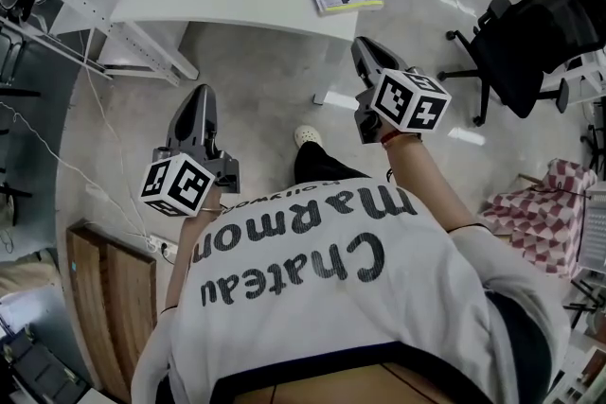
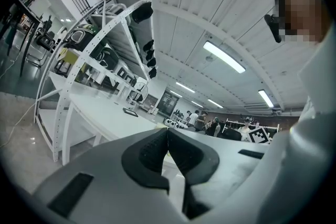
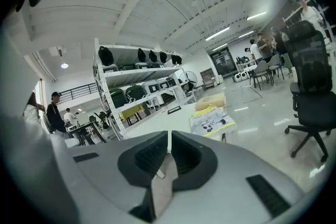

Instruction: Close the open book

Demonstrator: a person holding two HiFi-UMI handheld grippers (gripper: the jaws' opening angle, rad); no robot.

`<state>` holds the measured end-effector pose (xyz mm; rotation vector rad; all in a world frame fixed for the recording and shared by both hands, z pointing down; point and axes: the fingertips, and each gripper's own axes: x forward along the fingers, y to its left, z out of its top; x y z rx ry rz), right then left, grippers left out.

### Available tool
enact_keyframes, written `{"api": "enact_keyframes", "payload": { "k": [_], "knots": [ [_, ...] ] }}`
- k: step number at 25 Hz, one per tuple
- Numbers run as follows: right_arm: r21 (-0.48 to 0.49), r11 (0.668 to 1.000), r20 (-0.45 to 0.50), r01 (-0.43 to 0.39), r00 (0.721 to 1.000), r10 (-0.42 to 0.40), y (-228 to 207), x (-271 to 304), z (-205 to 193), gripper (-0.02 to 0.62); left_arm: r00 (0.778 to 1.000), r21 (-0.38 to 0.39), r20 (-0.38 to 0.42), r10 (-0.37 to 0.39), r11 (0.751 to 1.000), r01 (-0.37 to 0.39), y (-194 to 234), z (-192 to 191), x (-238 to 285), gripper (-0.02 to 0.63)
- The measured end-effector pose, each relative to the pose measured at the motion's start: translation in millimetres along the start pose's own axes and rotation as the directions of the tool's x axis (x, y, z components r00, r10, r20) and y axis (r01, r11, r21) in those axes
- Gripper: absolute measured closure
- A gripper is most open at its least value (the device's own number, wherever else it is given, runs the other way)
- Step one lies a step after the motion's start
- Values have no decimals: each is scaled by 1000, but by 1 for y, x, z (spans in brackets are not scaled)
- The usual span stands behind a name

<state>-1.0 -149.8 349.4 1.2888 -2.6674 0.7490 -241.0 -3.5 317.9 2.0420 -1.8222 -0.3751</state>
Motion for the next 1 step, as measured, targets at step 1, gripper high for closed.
{"api": "enact_keyframes", "payload": {
  "k": [1],
  "knots": [
    [1, 1000, 0, 0, 1000, 0, 0, -1, 0, 555, 1000, 0, 1, 1, 1000, -1, 0, 0, -1, 581]
  ]
}}
